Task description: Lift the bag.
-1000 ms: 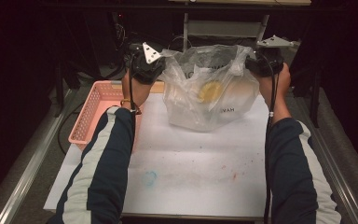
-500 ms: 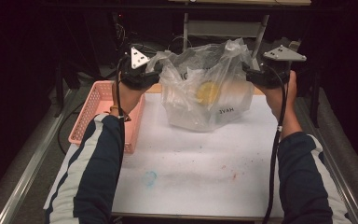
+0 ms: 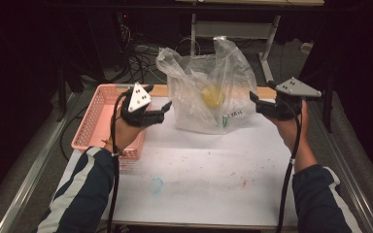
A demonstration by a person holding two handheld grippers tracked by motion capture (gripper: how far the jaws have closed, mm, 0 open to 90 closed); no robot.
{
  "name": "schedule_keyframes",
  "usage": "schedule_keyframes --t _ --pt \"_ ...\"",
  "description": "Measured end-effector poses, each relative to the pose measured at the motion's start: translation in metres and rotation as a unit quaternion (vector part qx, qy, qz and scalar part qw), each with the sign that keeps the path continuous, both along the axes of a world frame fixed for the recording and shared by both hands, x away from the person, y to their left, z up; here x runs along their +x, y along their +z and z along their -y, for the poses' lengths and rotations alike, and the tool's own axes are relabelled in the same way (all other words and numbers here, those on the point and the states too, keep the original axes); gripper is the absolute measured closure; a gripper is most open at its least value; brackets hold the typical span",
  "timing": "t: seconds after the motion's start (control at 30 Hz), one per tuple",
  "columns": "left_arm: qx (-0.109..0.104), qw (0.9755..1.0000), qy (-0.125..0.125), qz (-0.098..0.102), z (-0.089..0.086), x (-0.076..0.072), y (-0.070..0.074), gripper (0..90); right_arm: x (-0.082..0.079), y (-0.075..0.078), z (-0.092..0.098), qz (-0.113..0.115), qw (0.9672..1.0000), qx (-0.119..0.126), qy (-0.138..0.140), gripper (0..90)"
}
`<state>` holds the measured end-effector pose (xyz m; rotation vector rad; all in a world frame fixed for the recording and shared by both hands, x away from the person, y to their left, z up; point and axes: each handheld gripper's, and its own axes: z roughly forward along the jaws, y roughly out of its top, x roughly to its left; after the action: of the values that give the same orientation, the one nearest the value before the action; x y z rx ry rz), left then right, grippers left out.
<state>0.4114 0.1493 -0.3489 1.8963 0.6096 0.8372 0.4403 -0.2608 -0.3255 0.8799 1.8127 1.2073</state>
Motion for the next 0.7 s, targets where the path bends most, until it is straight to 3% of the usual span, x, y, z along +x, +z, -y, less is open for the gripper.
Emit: schedule_keyframes --t 0.1,0.17,0.23,0.33,0.47,0.7 --pt "0.019 0.9995 -0.023 0.001 -0.001 -0.023 -0.018 22.2 -0.017 -0.017 0.001 -0.007 0.9998 -0.007 0.016 25.8" --pt "0.031 0.9992 -0.023 0.008 -0.003 -0.036 -0.028 22.1 -0.028 -0.028 0.003 -0.007 0.9997 -0.008 0.023 25.7" --pt "0.033 0.9992 -0.024 0.001 -0.006 -0.045 -0.035 21.4 -0.039 -0.037 0.004 -0.011 0.9995 -0.005 0.029 24.4" --pt "0.035 0.9992 -0.017 0.007 -0.012 -0.057 -0.043 19.7 -0.052 -0.046 0.003 -0.015 0.9992 -0.012 0.036 22.9" --pt "0.025 0.9996 -0.008 0.007 -0.023 -0.070 -0.051 19.7 -0.069 -0.057 -0.001 -0.016 0.9984 -0.023 0.048 22.5" --pt "0.031 0.9995 0.004 -0.006 -0.037 -0.079 -0.068 19.7 -0.085 -0.074 -0.002 -0.026 0.9975 -0.027 0.060 21.3"
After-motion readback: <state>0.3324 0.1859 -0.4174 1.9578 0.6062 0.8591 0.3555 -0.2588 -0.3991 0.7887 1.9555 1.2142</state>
